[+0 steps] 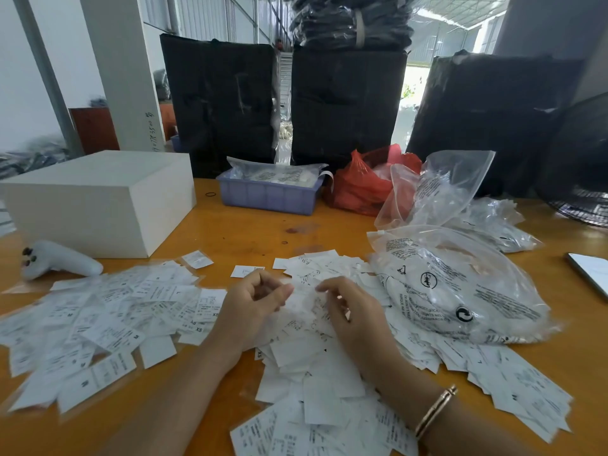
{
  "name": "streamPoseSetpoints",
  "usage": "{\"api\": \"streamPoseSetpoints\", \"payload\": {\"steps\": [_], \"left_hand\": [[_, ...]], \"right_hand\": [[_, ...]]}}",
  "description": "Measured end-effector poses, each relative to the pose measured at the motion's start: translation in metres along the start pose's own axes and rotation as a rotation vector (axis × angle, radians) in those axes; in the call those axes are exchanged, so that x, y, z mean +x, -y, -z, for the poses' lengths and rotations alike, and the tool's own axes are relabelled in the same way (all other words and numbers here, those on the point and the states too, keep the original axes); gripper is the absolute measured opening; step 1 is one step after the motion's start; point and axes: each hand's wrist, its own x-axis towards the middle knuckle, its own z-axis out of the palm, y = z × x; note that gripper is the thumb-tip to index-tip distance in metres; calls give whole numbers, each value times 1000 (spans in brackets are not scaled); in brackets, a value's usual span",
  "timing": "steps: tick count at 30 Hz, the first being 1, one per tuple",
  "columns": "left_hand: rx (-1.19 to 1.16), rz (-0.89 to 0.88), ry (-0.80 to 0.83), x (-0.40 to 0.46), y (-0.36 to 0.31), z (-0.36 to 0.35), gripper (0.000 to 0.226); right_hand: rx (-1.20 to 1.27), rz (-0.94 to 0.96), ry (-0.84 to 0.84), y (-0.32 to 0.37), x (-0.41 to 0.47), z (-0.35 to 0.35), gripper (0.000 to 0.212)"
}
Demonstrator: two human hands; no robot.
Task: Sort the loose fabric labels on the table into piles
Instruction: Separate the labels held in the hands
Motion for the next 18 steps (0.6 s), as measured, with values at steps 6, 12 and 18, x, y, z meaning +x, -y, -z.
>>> {"api": "streamPoseSetpoints", "payload": {"steps": [6,12,18], "left_hand": [[8,0,92,-2,0,-1,28],[64,-73,126,-4,-1,-1,28],[-150,31,155,-6,-7,-1,10]], "right_hand": [[358,-178,63,1,4,7,40],[337,-169,161,7,3,4,11],[507,-239,23,9,2,4,26]]}}
